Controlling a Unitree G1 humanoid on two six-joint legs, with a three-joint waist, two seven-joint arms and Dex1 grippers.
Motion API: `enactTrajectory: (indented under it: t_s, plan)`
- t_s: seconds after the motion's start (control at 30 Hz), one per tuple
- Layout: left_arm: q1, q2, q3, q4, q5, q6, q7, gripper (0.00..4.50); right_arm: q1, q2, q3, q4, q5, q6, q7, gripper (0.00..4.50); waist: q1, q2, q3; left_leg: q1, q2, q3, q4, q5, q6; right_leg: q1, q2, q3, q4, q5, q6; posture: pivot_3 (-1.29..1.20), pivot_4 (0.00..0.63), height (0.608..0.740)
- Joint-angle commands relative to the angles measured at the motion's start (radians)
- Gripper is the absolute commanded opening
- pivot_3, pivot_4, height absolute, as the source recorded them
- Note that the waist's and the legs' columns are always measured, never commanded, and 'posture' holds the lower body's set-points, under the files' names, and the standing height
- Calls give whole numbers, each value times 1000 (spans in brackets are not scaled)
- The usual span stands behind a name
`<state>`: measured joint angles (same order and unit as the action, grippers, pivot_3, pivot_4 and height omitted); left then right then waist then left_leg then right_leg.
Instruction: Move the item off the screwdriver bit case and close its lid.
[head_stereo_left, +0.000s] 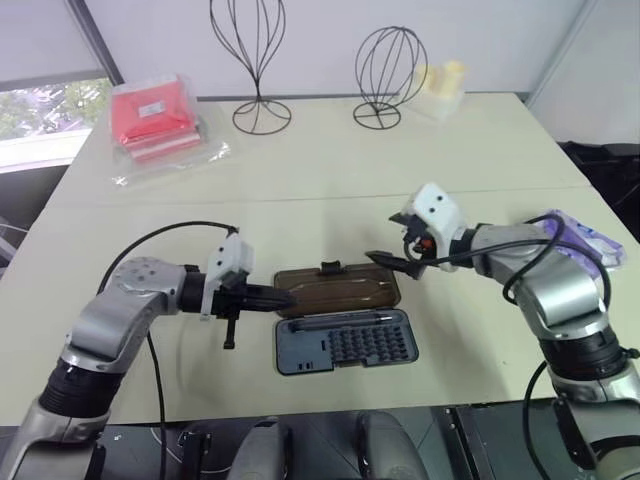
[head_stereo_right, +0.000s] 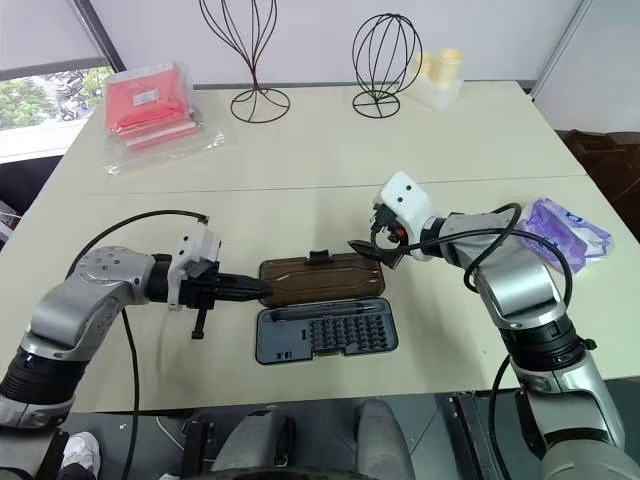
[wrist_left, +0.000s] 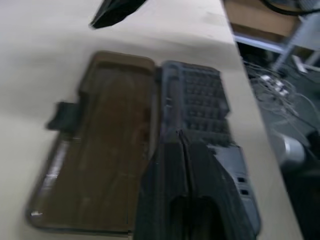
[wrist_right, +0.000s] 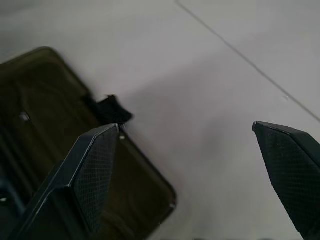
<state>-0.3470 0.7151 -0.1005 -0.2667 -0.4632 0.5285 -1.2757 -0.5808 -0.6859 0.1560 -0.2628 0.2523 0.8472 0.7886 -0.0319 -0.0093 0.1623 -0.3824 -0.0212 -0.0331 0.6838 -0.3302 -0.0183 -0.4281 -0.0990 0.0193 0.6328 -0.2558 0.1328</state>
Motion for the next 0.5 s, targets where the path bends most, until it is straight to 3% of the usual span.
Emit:
enactTrajectory:
  t_s: [0.03,0.5]
  plan:
    - [8,4,-42,-1,19,-59,-31,34,-47,-14,32,43,-8,-69,63,4500,1,0,0,0,0,0,0,0,0,0,0,0,0,0,0,0,150,740]
    - [35,-20,-153,123,132,-232,-55,34,-162,82,176,462,-157,-315,156,4500,-3,0,0,0,0,1,0,2,-4,0,0,0,0,0,0,0,150,740]
